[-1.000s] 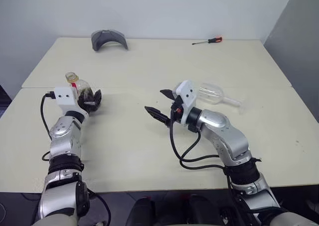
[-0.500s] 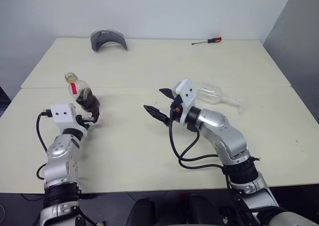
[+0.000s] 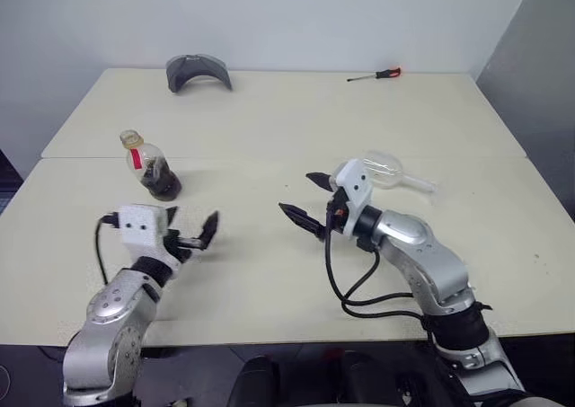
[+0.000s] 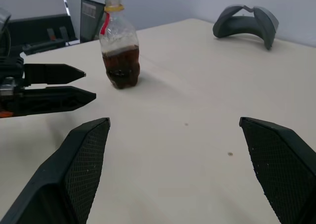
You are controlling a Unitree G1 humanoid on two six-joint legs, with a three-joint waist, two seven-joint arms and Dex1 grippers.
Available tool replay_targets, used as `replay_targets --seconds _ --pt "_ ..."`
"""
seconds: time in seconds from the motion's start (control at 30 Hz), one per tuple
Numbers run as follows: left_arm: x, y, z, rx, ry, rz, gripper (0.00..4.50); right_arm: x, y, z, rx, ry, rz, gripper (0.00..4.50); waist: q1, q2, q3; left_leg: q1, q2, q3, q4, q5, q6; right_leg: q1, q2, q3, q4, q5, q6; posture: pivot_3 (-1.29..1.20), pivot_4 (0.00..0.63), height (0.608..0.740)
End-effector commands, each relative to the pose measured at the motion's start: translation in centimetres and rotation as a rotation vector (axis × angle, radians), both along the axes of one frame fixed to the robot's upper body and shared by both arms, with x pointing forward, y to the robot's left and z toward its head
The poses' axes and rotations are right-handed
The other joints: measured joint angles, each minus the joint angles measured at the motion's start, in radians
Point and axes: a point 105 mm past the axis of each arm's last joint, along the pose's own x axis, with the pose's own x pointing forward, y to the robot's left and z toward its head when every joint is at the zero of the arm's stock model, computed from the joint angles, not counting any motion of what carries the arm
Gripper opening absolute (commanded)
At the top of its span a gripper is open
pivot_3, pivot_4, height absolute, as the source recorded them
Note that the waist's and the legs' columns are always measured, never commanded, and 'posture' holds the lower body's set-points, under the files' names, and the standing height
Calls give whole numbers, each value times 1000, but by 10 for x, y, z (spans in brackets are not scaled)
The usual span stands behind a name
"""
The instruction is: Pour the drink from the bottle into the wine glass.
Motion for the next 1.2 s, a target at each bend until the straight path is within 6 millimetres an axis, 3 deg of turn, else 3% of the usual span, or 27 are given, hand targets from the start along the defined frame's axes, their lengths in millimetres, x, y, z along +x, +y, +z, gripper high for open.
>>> replay_targets --seconds 0.03,0.17,0.33,0.53,0.73,1.0,1.2 --pt "-14 -39 21 45 -46 -257 4475 -3 -22 10 -17 -31 -60 4500 -1 0 0 0 0 0 0 0 0 0 0 0 0 0 0 0 150 740" --pt "-26 -70 24 70 -31 -547 4475 4 -61 -7 -172 -23 -195 4500 0 1 0 1 -1 1 0 0 0 1 0 1 0 0 0 0 150 740" --pt "-33 -91 19 82 -12 -738 4475 12 -98 -17 -279 -18 -330 4500 -2 2 1 1 0 1 -1 0 0 1 1 1 0 0 0 0 150 740" --pt "-27 -110 17 88 -34 -888 4475 30 -147 -20 -499 -122 -513 4500 1 2 1 1 -1 2 0 0 0 1 1 2 -1 0 0 0 150 740" --pt "-7 -113 20 104 -69 -916 4475 53 -185 -12 -640 -200 -666 4500 0 3 1 1 -1 3 -1 0 0 1 2 2 -1 0 0 0 150 740" --pt "9 -126 24 86 -110 -912 4475 76 -204 -1 -799 -287 -729 4500 -1 3 1 1 -1 3 0 1 -2 0 2 3 -1 0 0 0 150 740" --pt "12 -125 24 79 -114 -901 4475 81 -192 -5 -847 -306 -662 4500 -1 3 1 1 0 4 0 2 -3 0 2 3 0 0 0 0 150 740"
